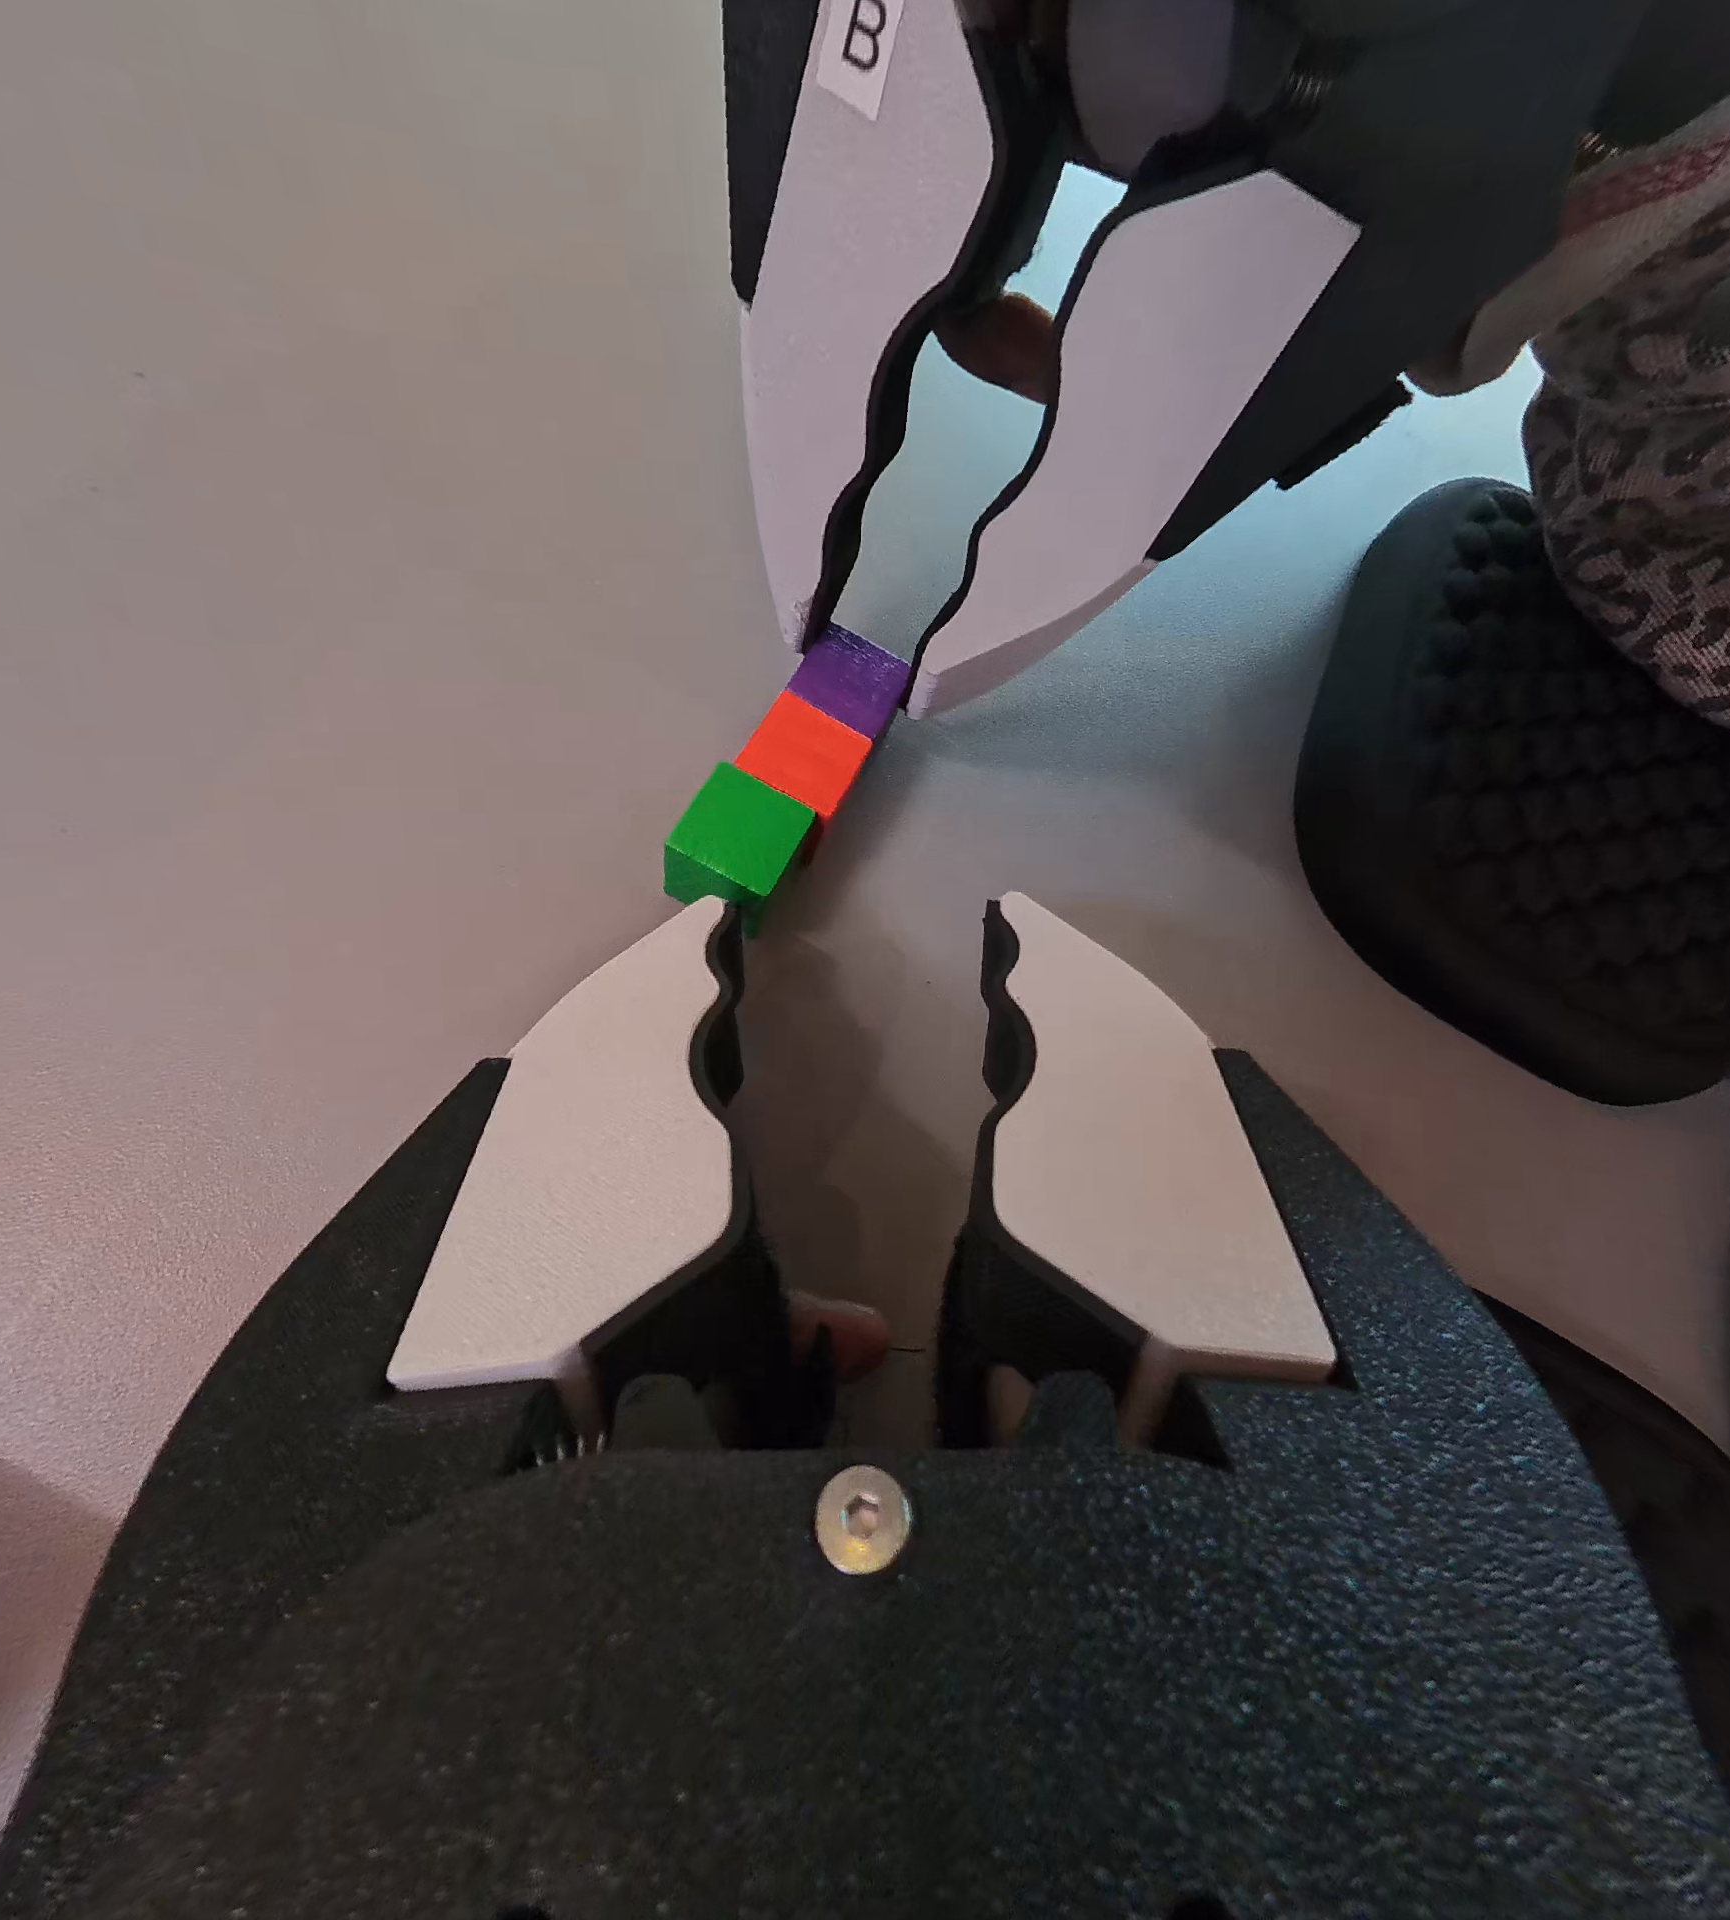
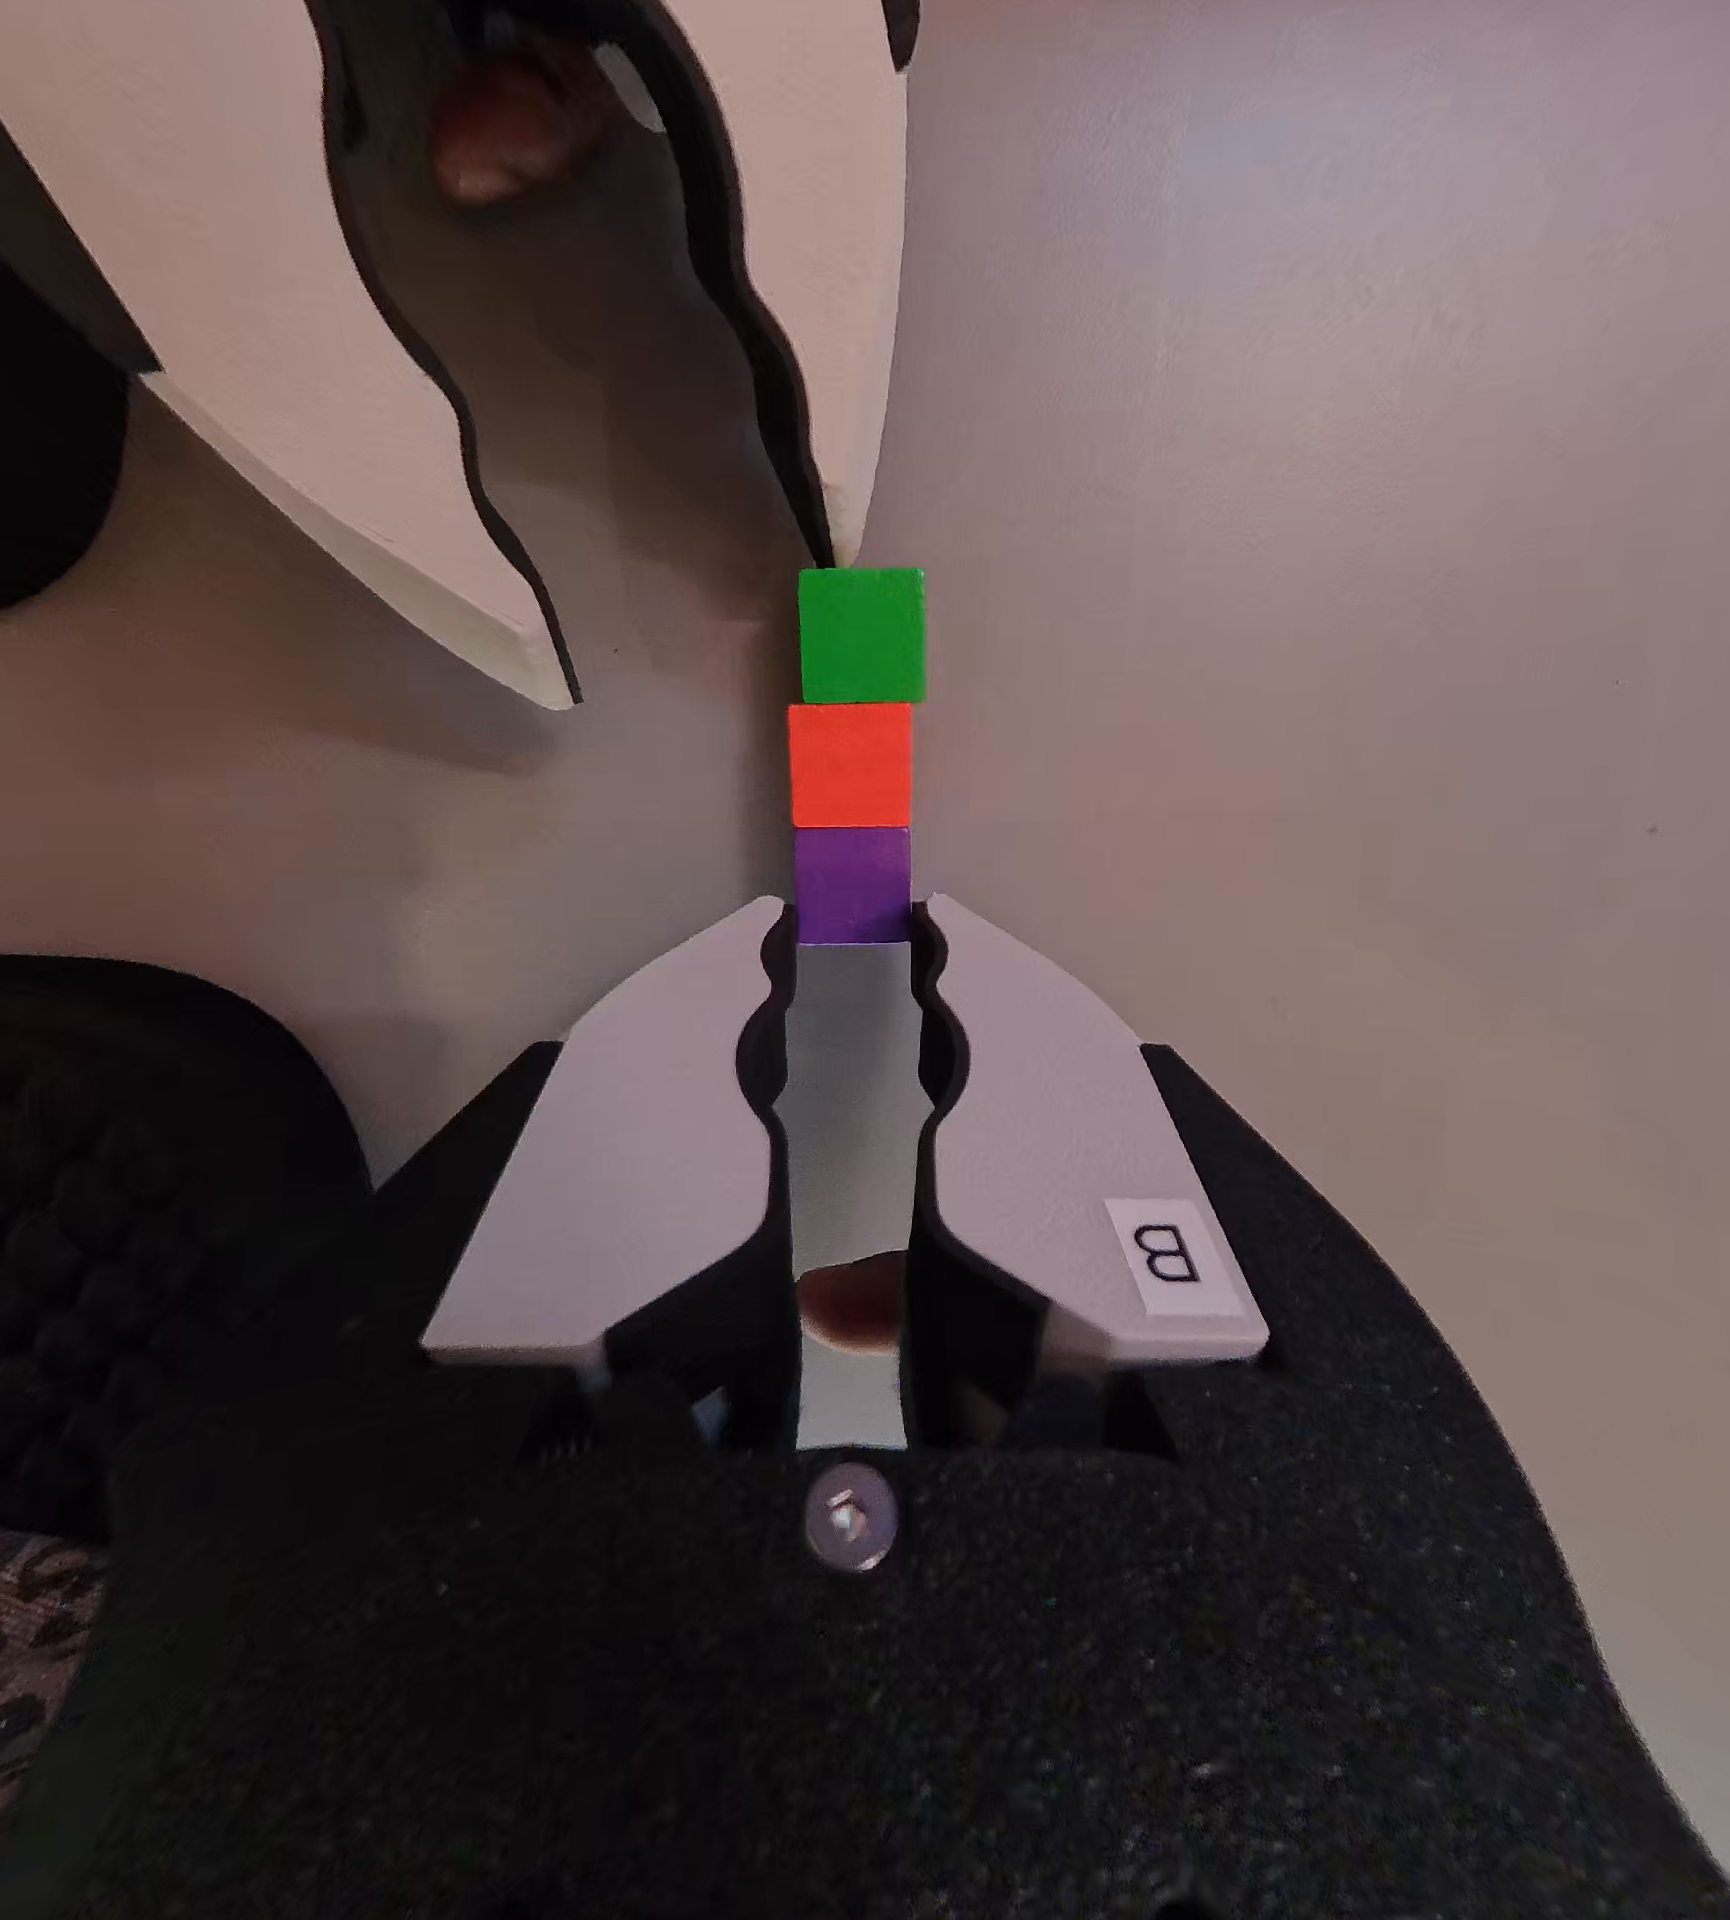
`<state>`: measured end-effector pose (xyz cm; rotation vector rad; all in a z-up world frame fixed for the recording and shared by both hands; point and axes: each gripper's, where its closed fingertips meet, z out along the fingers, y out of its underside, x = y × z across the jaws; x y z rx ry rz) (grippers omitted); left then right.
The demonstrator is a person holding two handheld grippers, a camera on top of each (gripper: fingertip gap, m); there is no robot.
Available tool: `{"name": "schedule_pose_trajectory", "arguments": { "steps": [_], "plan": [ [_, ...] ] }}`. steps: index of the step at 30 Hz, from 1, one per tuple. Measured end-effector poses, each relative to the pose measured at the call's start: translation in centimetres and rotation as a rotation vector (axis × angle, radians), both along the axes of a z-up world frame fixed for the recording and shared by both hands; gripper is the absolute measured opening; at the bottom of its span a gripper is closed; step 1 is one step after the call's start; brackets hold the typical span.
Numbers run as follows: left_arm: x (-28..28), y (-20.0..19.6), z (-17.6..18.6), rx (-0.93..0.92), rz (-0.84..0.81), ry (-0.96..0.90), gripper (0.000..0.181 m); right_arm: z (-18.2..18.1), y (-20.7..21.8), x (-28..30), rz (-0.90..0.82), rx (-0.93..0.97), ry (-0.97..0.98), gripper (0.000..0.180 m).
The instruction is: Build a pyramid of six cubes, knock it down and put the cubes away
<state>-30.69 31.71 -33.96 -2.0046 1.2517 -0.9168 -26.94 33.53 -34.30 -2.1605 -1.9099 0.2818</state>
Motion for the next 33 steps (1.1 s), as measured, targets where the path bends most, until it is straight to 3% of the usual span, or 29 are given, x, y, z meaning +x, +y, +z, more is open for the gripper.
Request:
{"name": "schedule_pose_trajectory", "arguments": {
  "steps": [17, 26, 33],
  "plan": [
    [-0.2, 0.1, 0.6, -0.027, 0.007, -0.047, 0.041, 0.7, 0.1, -0.5, -0.026, 0.027, 0.071, 0.027],
    [0.3, -0.2, -0.2, -0.068, -0.054, -0.002, 0.060, 0.6, 0.3, -2.4, 0.028, 0.074, 0.147, 0.029],
    [0.4, -0.2, 0.1, -0.082, -0.059, -0.024, 0.059, 0.6, 0.3, -3.1, 0.040, 0.070, 0.173, 0.030]
  ]
}}
